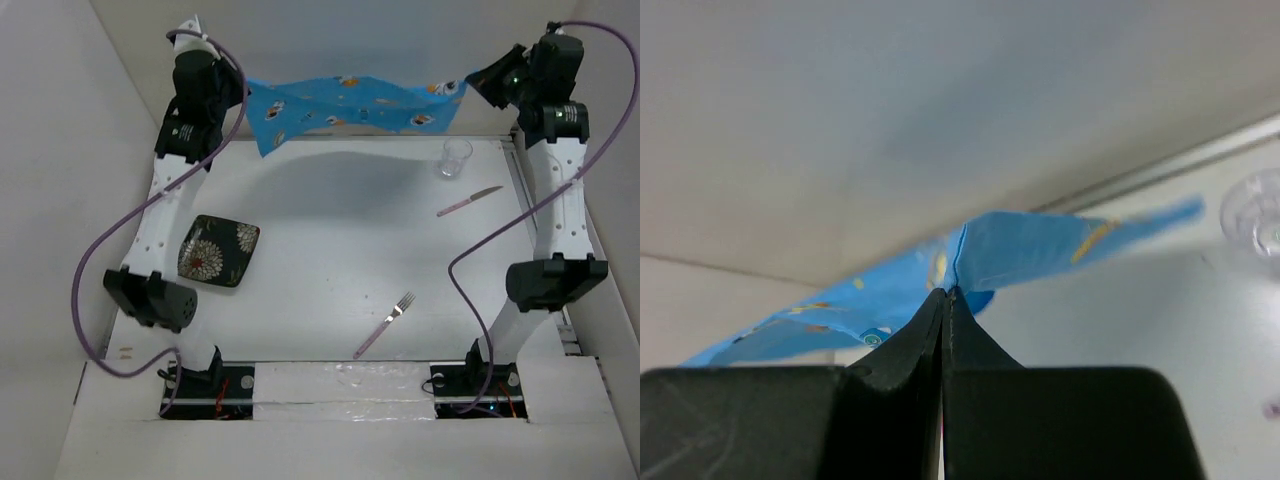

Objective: Set the dinner table for one person

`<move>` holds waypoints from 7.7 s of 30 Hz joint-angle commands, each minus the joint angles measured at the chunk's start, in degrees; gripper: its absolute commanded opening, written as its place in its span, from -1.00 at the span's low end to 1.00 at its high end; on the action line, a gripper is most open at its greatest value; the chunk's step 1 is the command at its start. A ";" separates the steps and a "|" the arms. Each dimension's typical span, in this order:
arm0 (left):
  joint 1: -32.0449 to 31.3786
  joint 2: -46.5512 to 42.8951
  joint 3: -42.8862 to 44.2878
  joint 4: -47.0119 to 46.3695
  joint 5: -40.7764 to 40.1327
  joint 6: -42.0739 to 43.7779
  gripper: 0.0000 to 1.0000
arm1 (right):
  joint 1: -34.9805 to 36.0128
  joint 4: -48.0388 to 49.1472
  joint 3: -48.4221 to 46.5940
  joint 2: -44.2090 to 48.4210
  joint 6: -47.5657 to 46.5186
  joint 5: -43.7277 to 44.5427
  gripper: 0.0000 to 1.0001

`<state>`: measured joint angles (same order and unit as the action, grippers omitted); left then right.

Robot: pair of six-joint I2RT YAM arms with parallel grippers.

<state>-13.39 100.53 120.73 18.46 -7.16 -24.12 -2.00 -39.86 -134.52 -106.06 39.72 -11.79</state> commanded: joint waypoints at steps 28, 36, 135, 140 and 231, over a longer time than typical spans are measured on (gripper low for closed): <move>-0.67 -13.69 -75.81 -19.09 10.59 -4.97 -1.00 | 0.86 17.01 74.03 14.39 -4.57 -1.13 -1.00; -0.68 -16.24 -77.66 -10.73 3.14 -4.62 -1.00 | 1.91 15.60 78.35 18.43 -5.97 -1.22 -1.00; -0.85 -67.04 -29.59 42.62 30.62 -5.33 -0.21 | 70.91 14.20 10.87 -37.98 43.07 26.82 0.11; -0.85 -67.48 -30.29 42.54 30.54 -4.80 -0.20 | 70.38 14.28 8.48 -40.54 45.61 26.99 0.08; -4.28 -40.94 -59.03 6.50 9.62 -0.75 -0.33 | 16.77 25.09 47.77 -10.13 -2.10 -30.13 -1.00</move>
<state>-17.63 59.70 61.82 27.64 1.67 -25.32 15.51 -19.27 -85.43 -119.72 38.52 -36.12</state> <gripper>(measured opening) 0.334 0.117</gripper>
